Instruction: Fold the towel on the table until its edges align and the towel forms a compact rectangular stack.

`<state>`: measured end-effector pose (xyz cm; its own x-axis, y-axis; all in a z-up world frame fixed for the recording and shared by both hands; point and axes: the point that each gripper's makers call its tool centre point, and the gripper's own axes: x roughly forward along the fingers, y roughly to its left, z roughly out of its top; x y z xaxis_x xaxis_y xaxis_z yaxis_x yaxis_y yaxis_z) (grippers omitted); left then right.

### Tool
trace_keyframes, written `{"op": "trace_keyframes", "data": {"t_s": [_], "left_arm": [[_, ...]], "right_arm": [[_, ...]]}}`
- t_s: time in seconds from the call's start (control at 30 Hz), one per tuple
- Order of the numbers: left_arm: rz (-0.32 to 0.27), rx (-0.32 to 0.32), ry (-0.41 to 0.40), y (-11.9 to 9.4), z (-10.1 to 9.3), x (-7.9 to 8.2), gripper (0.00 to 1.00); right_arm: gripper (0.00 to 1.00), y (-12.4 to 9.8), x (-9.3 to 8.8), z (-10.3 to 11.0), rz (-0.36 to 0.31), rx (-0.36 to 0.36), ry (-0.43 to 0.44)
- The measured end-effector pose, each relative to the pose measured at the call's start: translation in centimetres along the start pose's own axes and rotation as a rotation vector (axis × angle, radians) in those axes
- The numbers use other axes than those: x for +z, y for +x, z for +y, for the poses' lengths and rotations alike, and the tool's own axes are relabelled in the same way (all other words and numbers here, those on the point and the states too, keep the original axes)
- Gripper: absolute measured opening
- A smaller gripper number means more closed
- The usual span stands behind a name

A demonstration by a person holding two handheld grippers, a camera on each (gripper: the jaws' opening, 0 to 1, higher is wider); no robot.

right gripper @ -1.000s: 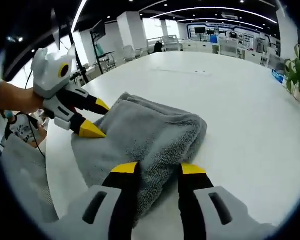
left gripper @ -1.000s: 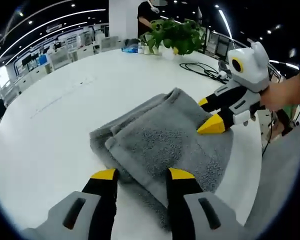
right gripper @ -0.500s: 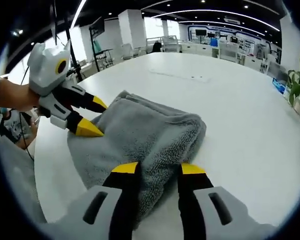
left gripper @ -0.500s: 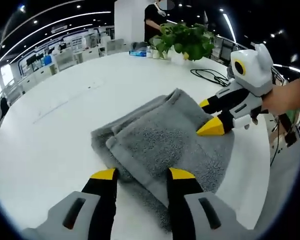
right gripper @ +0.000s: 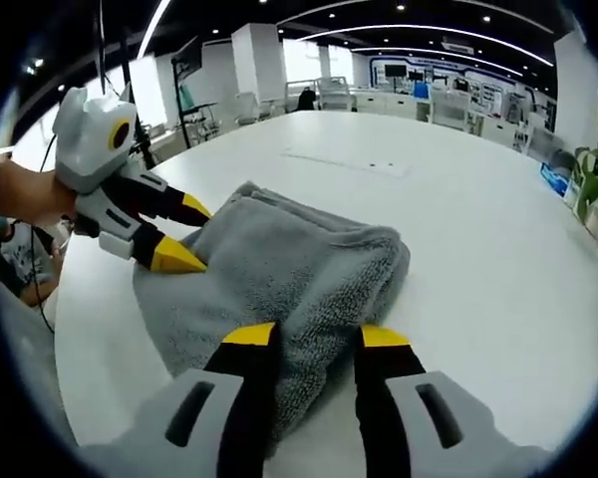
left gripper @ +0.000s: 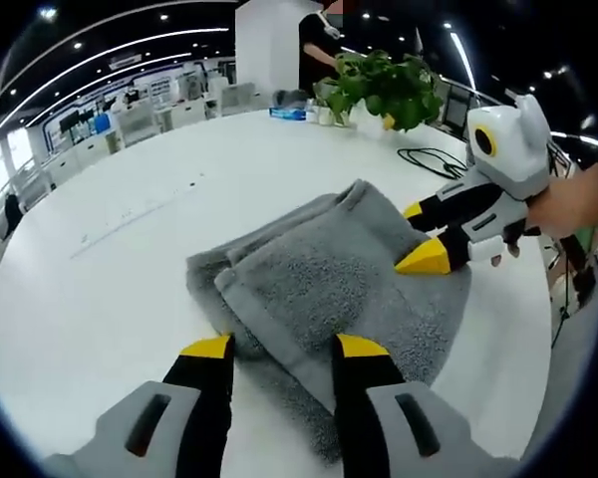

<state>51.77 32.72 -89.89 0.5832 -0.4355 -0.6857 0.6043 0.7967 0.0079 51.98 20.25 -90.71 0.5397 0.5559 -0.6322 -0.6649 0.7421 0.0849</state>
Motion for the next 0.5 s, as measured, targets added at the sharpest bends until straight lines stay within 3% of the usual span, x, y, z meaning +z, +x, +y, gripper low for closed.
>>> {"op": "trace_keyframes", "data": {"t_s": [0.17,0.33,0.4,0.5], "left_arm": [[-0.001,0.016,0.009,0.3,0.4,0.3,0.4],[-0.012,0.03,0.054,0.0,0.3,0.6,0.4],[-0.004,0.046,0.028,-0.2,0.6,0.7,0.42],[-0.026,0.073,0.007,-0.9,1.0,1.2,0.46]], "right_arm": [[0.3,0.3,0.4,-0.4,0.005,-0.009,0.002],[0.31,-0.1,0.4,-0.5,-0.004,-0.037,0.067],[0.33,-0.5,0.4,-0.9,-0.002,-0.053,0.13],[0.35,-1.2,1.0,-0.8,-0.015,-0.063,0.125]]}}
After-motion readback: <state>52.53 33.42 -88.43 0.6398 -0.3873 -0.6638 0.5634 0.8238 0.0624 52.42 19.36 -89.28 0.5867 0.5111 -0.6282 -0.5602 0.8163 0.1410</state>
